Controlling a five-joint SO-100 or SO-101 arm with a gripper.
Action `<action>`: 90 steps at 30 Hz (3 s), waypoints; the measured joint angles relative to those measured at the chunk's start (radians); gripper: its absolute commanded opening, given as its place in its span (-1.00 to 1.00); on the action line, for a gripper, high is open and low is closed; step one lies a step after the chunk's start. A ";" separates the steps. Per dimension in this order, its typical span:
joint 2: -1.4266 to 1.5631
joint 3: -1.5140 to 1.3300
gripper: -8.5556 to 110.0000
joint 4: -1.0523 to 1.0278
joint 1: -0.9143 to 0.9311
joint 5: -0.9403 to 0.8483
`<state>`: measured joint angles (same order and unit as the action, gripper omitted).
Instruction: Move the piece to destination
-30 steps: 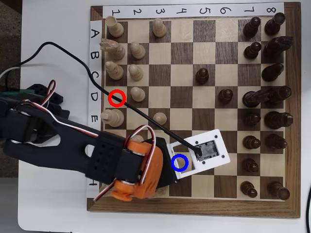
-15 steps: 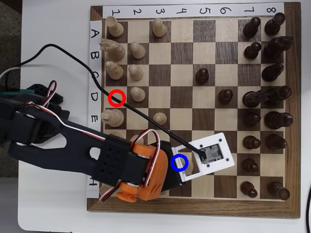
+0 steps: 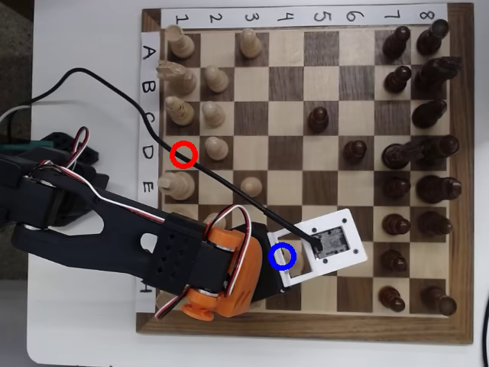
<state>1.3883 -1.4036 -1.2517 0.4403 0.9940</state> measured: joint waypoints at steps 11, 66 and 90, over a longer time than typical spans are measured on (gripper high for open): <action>-0.040 0.067 -0.86 -0.089 -0.023 0.031; -0.124 0.186 -0.84 -0.133 -0.003 0.041; -0.114 0.155 -0.46 -0.063 -0.018 0.008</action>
<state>1.2747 -1.2487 -1.3146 0.4218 1.0017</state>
